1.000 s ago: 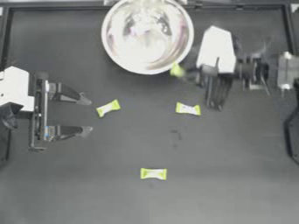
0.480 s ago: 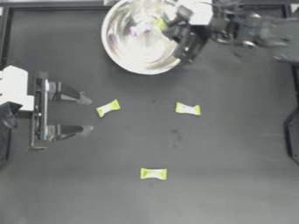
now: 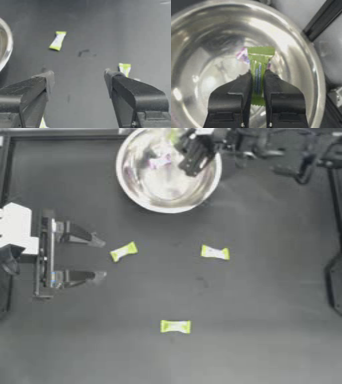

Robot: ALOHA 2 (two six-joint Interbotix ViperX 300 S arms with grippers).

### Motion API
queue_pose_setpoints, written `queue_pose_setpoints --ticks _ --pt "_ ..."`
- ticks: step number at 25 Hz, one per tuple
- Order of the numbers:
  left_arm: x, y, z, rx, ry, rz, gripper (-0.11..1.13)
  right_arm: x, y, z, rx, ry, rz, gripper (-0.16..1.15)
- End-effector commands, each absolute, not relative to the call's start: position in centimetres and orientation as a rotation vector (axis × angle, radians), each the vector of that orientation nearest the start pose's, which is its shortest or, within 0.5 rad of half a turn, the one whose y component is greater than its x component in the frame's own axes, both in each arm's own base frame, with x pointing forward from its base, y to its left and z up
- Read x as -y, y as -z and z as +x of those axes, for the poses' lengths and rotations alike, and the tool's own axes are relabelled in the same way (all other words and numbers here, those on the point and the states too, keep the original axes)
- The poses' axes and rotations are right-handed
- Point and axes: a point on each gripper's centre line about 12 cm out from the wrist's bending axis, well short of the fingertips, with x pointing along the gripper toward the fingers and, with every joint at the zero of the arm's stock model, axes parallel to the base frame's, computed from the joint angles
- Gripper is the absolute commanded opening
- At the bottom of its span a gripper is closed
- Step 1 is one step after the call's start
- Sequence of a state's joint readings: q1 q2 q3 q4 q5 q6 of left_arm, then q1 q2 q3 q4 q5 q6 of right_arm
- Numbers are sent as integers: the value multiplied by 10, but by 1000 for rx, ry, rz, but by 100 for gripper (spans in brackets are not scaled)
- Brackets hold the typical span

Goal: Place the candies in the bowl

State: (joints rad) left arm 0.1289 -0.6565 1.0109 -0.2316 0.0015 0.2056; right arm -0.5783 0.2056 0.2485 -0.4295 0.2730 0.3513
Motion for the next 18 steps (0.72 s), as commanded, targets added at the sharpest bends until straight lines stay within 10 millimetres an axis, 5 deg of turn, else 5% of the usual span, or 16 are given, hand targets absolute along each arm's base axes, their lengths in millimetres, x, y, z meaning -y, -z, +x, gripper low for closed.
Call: queue_pose_setpoints --ticks 1,5,9,18 --pt "-34 -263 256 -322 -137 -45 95 278 -218 404 -668 639 88 48" --pt "-34 -263 256 -319 -138 -44 95 279 -213 406 -680 639 90 62" --pt "-34 -263 257 -319 -138 -44 95 274 -212 407 -686 631 91 108" --pt "-34 -262 256 -322 -137 -46 95 240 -253 401 -635 588 38 99"
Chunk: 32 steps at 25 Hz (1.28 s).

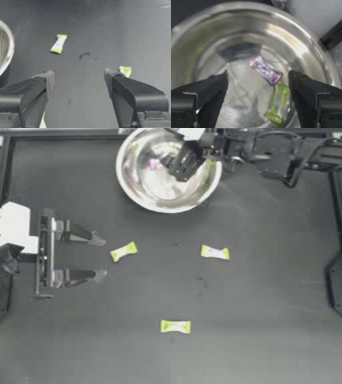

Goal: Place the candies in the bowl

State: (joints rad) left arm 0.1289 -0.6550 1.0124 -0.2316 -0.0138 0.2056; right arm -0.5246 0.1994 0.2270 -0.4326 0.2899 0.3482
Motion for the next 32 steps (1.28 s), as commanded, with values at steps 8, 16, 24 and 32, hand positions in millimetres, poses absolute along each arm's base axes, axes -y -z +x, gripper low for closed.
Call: queue_pose_setpoints --ticks 8,16,24,32 --pt "-34 -258 254 -331 -138 -47 95 172 -290 353 -567 503 -4 99" --pt "-34 -260 254 -326 -137 -37 95 111 -305 305 -480 400 27 99" --pt "-34 -260 253 -326 -135 -34 95 65 -294 272 -458 283 27 99" --pt "-43 -260 252 -390 -163 -54 96 40 -283 244 -383 199 67 99"
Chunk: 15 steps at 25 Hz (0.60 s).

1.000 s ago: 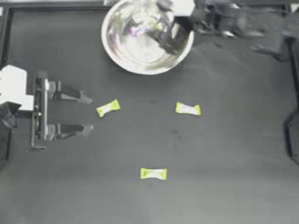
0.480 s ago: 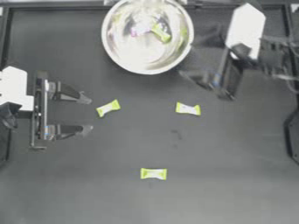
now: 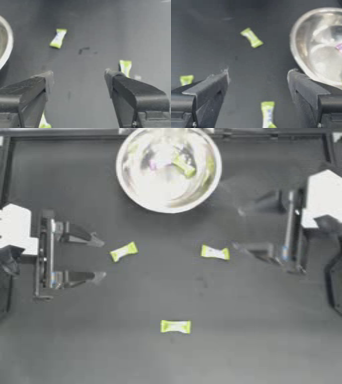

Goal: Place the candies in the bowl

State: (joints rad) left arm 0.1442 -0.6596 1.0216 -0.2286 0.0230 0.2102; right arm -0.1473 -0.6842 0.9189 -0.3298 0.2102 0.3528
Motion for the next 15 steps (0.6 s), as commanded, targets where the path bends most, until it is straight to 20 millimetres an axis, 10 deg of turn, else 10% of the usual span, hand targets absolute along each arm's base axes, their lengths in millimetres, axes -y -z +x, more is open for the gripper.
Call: queue_pose_setpoints --ticks 1,15 --pt "-48 -259 252 -419 -174 -64 96 38 -281 241 -377 193 77 99" --pt "-107 -223 288 -837 -263 -98 97 24 -267 222 -326 138 117 99"
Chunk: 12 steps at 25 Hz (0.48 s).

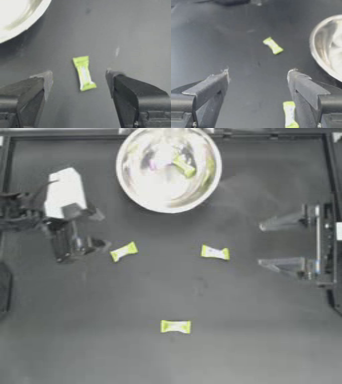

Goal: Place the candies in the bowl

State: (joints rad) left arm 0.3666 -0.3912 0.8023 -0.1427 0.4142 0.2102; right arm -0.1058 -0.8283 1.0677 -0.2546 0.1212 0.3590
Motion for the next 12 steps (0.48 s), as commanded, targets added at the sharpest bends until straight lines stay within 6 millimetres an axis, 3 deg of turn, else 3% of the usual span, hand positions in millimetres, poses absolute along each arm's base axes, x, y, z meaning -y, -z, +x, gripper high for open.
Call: queue_pose_setpoints --ticks 1,12 --pt "-108 -220 291 -853 -263 -100 97 24 -267 222 -328 135 117 99" --pt "-120 -184 317 -1029 -240 -124 97 20 -262 221 -304 114 118 99"
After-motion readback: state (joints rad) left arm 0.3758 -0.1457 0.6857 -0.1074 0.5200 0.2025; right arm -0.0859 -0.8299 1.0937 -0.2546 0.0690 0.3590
